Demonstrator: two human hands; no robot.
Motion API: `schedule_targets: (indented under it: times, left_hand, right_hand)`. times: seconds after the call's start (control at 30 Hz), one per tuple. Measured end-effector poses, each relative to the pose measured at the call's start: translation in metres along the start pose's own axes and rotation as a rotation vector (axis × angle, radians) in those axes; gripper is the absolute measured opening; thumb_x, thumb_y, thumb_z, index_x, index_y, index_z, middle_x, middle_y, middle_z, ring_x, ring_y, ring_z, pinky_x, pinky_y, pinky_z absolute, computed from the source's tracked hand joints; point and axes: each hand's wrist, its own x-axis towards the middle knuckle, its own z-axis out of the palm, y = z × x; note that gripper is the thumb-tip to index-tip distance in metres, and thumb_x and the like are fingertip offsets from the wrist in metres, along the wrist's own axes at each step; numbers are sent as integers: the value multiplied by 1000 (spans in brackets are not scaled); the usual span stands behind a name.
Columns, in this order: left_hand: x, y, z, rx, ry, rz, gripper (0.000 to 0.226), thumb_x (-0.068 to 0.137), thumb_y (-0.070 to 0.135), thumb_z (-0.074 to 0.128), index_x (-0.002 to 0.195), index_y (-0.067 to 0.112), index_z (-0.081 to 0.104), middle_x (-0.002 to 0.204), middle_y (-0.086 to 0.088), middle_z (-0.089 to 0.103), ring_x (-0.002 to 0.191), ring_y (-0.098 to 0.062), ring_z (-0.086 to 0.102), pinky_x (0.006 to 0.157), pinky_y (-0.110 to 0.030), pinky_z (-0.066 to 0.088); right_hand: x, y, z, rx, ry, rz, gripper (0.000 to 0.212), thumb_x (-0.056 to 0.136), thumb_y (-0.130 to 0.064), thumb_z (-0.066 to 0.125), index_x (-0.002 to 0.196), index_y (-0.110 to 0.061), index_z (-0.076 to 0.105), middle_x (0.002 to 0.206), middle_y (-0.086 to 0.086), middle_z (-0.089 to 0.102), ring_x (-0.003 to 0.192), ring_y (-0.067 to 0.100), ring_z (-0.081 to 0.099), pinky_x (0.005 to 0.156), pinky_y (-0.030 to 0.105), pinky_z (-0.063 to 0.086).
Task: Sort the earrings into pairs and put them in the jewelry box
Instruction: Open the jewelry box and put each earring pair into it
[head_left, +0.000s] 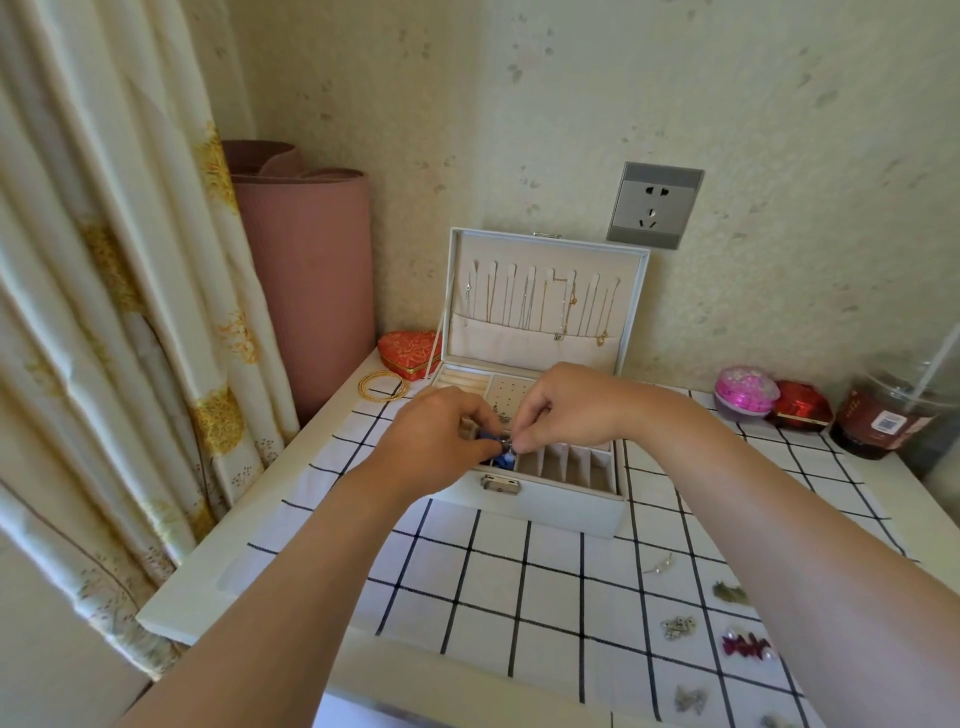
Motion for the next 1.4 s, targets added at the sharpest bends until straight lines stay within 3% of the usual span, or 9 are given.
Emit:
schedule_targets:
  times: [0.1, 0.23, 0.37, 0.6, 0.9, 1.03, 1.17, 1.3, 1.4]
  left_hand:
    - [-2, 1, -4, -36, -31, 13, 10, 76, 33, 81, 73, 36, 72, 82, 16, 67, 73, -4, 58, 65, -22, 47]
    - [-1, 0, -12, -75, -106, 68, 4, 82, 32, 77, 83, 35, 80, 91, 18, 68, 92, 0, 61, 87, -31, 52]
    - [-3, -3, -9, 13, -131, 107, 7, 84, 33, 75, 88, 37, 80, 102, 22, 63, 109, -1, 51, 102, -38, 40]
    - [-3, -5, -12, -135, 38, -8, 24, 91, 14, 63, 87, 34, 75, 100, 15, 65, 95, -4, 59, 83, -19, 48]
    - [-6, -5, -9, 138, -35, 27, 20, 83, 40, 73, 103, 45, 72, 103, 17, 62, 108, -13, 48, 98, -37, 42]
    - [-5, 2, -8, 98, 57, 58, 15, 78, 39, 79, 78, 47, 67, 97, 19, 61, 107, -12, 48, 100, -43, 40]
    - [-2, 2, -5, 37, 22, 109, 18, 73, 37, 83, 69, 45, 68, 80, 23, 68, 98, -9, 56, 101, -43, 40]
    - [-3, 2, -8, 172, 10, 188, 7, 75, 44, 79, 72, 45, 72, 85, 26, 68, 99, -3, 48, 100, -27, 23]
    - [-6, 4, -11, 238, -58, 170, 5, 82, 47, 71, 77, 47, 73, 95, 27, 62, 105, -2, 39, 95, -25, 15]
  right_hand:
    - [1, 4, 4, 4, 82, 2, 7, 78, -32, 83, 79, -29, 77, 84, -18, 70, 90, 2, 64, 80, 26, 50]
    - [6, 2, 11, -4, 85, 14, 13, 77, -30, 84, 81, -33, 72, 85, -13, 66, 85, 7, 62, 77, 28, 52]
    - [5, 3, 8, 21, 107, 2, 9, 81, -26, 78, 85, -34, 75, 82, -16, 68, 79, 3, 63, 74, 26, 51]
    - [9, 1, 18, -30, 127, 23, 10, 85, -28, 74, 93, -29, 80, 79, -23, 66, 83, -1, 62, 80, 27, 52]
    - [13, -3, 25, -71, 189, 91, 7, 81, -28, 73, 87, -30, 77, 93, -15, 71, 91, 9, 66, 82, 32, 57]
    - [14, -5, 27, -108, 242, 80, 5, 80, -29, 76, 79, -33, 73, 85, -17, 68, 85, 8, 64, 71, 26, 52]
    - [14, 1, 26, -126, 247, 91, 6, 79, -34, 74, 80, -33, 69, 85, -15, 66, 85, 10, 63, 76, 32, 56]
    - [10, 5, 17, 42, 208, 44, 6, 84, -35, 73, 80, -30, 73, 82, -13, 69, 83, 11, 67, 72, 30, 56]
    - [4, 5, 9, 129, 126, -26, 6, 85, -33, 74, 83, -31, 78, 78, -24, 70, 79, -7, 65, 75, 20, 48]
